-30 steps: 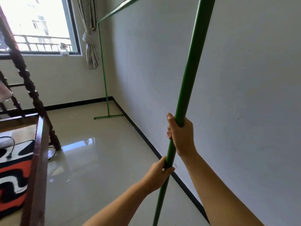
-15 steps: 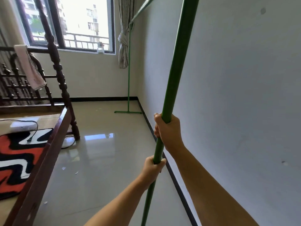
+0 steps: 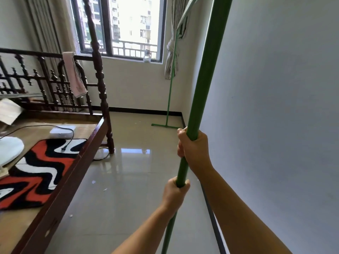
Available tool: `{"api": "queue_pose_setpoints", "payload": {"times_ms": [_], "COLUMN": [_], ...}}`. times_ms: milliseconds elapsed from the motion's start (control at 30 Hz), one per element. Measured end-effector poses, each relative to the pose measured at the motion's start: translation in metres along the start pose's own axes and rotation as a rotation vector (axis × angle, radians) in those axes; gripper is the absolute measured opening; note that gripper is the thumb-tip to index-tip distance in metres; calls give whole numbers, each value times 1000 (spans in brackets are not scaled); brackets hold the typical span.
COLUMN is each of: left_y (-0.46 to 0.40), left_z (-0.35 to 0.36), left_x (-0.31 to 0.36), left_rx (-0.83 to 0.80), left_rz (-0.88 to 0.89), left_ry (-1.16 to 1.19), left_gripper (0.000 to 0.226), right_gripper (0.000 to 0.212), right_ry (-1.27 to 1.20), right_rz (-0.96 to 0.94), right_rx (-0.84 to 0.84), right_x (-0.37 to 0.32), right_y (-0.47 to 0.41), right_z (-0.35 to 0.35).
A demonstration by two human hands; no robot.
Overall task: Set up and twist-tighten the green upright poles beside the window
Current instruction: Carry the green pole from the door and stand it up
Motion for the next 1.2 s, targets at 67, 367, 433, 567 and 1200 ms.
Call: {"api": "queue_pose_setpoints", "payload": {"times_ms": [67, 367, 433, 567, 1200], "left_y": [-6, -34, -39, -53, -185], "left_z": [0, 13, 22, 39, 135], "left_x": [-1, -5, -3, 4, 3], "left_rx": [-2, -121, -186, -307, -543], "left_rz": [0, 3, -10, -23, -34], "left_ry": [-2, -9, -5, -16, -99], "left_gripper": [24, 35, 38, 39, 26], "right_gripper": [27, 27, 27, 31, 31], "right_ry": [6, 93, 131, 211, 323], "right_rz": [-3, -76, -92, -124, -201], "right_rx": [-3, 178, 255, 402, 665], "right_x": [3, 10, 12, 20, 65], "right_y": [-6, -19, -25, -41, -181], "right_z": [2, -5, -10, -23, -69]}}
Point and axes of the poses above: each hand's wrist, its own y-axis away from the middle knuckle, its own z-axis out of the palm, x = y × z, the point moved 4 cm from there along -y, towards the middle knuckle, and after that the axes turned 11 degrees about x, right-handed, at the moved point
